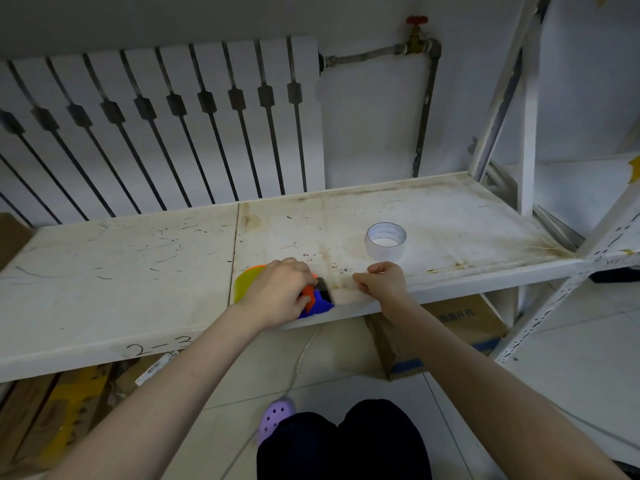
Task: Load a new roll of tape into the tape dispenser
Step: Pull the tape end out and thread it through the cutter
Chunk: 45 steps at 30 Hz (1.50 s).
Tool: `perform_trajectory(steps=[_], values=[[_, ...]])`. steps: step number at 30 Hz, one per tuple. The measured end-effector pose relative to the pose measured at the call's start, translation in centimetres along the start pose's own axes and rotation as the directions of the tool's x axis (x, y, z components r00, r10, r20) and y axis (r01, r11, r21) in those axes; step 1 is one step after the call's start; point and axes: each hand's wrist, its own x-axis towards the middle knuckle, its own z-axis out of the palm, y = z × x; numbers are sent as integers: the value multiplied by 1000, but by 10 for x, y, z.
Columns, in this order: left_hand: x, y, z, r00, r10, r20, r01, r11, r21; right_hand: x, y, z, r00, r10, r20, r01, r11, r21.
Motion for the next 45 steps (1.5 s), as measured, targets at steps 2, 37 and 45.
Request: perform_trajectory(steps=[2,37,45], values=[[0,-1,1,1000,2,0,-2,1000,3,1,2,0,1000,6,5,-6,1000,-26],[31,-36,3,998,50,-41,-51,999,-14,2,-6,18,999,-42,-3,42,995,88],[32,-40,-2,995,95,43,-92,994,-55,-23,2,13,998,-55,36,43,958,284]])
